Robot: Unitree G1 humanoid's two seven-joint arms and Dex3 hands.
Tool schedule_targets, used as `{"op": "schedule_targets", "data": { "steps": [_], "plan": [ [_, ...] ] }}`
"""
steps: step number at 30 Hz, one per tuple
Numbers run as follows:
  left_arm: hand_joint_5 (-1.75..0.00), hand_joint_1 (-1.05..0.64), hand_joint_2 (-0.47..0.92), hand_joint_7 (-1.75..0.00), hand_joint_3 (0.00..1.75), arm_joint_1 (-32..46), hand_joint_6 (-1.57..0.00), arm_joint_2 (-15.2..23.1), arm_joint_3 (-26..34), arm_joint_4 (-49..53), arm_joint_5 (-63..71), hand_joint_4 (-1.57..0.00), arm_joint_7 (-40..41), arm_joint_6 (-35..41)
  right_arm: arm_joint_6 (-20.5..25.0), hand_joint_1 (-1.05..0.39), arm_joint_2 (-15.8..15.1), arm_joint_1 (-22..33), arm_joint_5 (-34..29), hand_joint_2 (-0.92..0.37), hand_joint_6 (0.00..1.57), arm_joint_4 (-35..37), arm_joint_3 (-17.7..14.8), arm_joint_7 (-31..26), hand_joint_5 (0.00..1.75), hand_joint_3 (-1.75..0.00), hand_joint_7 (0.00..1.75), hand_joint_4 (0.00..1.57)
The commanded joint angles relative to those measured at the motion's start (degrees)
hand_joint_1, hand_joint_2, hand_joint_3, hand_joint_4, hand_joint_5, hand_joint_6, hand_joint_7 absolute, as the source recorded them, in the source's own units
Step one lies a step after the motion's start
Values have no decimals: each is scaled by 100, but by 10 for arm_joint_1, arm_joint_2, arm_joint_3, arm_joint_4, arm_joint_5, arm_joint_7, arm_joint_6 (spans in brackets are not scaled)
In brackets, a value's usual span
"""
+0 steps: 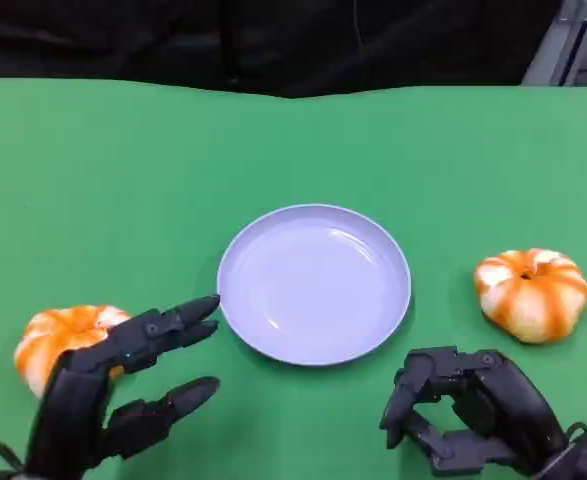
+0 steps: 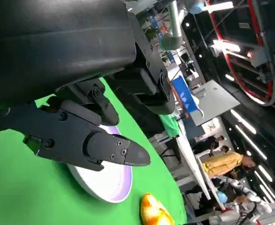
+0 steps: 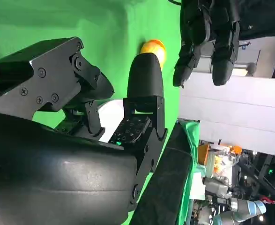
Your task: Grasp the bread from the table and place it into the plate.
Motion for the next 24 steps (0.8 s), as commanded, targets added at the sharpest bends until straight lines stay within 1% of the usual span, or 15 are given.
{"op": "schedule_targets", "data": {
  "steps": [1,9,13,14,15,17,20,24],
  "plan": [
    [-3,-52,92,0,10,6,-65,15,25,-34,-8,-80,6,-1,1,11,-5,0,4,-61,92,2,-3,3,134,-104,104,91],
    [-2,-56,92,-1,6,15,-67,13,61,-68,47,-80,37,11,1,11,-5,0,4,-61,92,1,-3,3,134,-104,104,91],
    [-1,-57,92,-1,6,17,-67,12,63,-72,58,-80,45,15,1,11,-5,0,5,-61,92,1,-3,4,134,-105,103,91],
    [-1,-57,92,-1,6,21,-67,20,98,-95,131,-80,93,25,2,11,-6,1,5,-61,92,-1,-3,5,134,-105,103,91],
    [-2,-61,92,-2,5,24,-70,25,125,-112,189,-82,131,34,3,11,-6,2,6,-61,93,-2,-3,5,134,-105,103,91],
    [-2,-64,92,-2,4,28,-72,30,151,-131,261,-83,183,45,4,11,-6,2,6,-61,93,-3,-4,6,134,-105,103,91],
    [-2,-65,92,-2,4,30,-72,33,146,-134,288,-83,216,52,4,11,-6,2,6,-61,93,-3,-4,6,134,-105,103,92],
    [-2,-65,92,-2,4,32,-73,41,134,-135,297,-83,240,59,4,11,-6,2,6,-61,94,-4,-4,6,133,-105,103,92]
  ]
}}
